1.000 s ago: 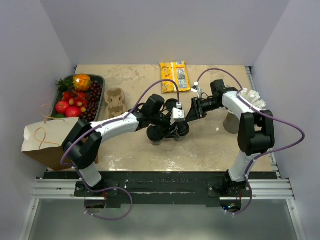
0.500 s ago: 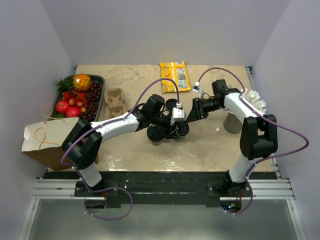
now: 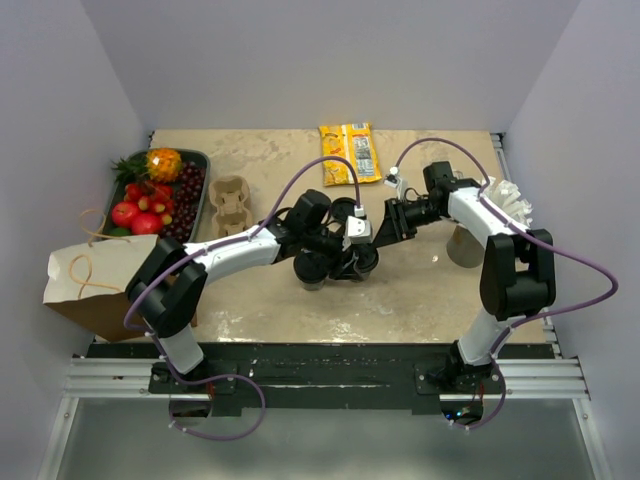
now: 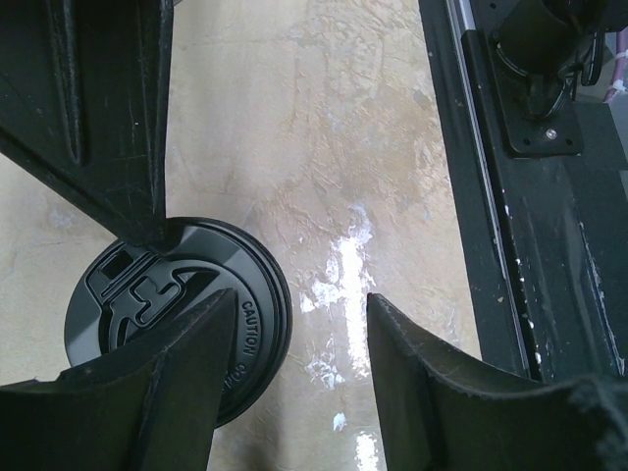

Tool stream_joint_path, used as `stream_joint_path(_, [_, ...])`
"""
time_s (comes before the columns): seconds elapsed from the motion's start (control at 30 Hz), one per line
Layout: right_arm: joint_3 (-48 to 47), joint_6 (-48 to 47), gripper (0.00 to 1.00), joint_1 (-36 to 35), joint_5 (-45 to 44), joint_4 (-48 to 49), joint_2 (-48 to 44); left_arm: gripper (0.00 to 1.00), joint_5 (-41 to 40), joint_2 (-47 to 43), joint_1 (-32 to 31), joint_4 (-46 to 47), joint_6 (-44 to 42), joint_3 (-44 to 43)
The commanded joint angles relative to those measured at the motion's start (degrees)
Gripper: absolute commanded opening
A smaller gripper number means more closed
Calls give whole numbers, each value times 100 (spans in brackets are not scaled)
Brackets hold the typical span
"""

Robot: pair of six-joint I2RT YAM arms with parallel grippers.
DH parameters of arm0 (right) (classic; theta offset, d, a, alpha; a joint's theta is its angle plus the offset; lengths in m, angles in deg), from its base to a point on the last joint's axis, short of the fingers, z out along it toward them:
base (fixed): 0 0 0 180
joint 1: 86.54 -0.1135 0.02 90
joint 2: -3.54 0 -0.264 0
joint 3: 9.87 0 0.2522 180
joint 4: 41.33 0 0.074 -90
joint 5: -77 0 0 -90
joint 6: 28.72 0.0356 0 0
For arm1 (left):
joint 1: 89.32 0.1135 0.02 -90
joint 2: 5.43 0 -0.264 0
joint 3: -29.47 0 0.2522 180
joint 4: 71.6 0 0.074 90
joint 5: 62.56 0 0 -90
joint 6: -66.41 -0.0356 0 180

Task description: Pack the takeout coffee

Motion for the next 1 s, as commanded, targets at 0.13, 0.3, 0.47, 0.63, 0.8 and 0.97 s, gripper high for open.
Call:
stream_joint_path(0.13, [75, 79, 49, -106, 13, 98, -265, 60, 164, 42, -121, 259, 222, -180])
stream_joint_path(0.3, [66, 88, 50, -98, -4, 80, -256, 60, 94, 104, -130, 259, 196, -172])
stream_joint_path(0.47, [84, 106, 50, -106, -170, 115, -230, 60, 58, 122, -130, 258, 196, -207])
stream_joint_path(0.63, [5, 159, 49, -141, -514, 98, -89, 60, 32, 130, -130, 259, 196, -233])
stream_joint_path(0.8, [-100, 141, 47, -168, -576, 19, 86, 60, 58, 87, -112, 259, 213, -242])
stream_joint_path(0.97, [-188, 150, 47, -177, -523, -51, 166, 60, 190, -220, 107, 502, 660, -444])
